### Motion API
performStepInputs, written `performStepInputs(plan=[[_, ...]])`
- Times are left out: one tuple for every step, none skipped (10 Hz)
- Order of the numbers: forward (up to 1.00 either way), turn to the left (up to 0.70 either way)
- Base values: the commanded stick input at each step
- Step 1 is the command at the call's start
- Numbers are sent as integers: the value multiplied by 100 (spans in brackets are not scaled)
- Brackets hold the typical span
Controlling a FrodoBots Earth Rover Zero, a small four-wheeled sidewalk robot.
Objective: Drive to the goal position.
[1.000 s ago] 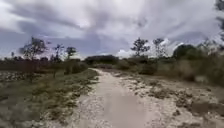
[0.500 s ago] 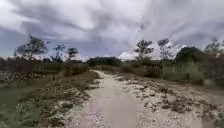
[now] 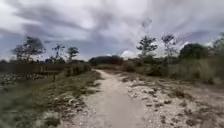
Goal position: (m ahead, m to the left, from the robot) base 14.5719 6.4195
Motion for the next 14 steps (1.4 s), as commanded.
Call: performStepInputs(plan=[[85, 0], [85, 0], [85, 0], [85, 0], [85, 0], [85, 0], [85, 0], [85, 0], [85, 0], [85, 0], [85, 0], [85, 0], [85, 0], [85, -14]])
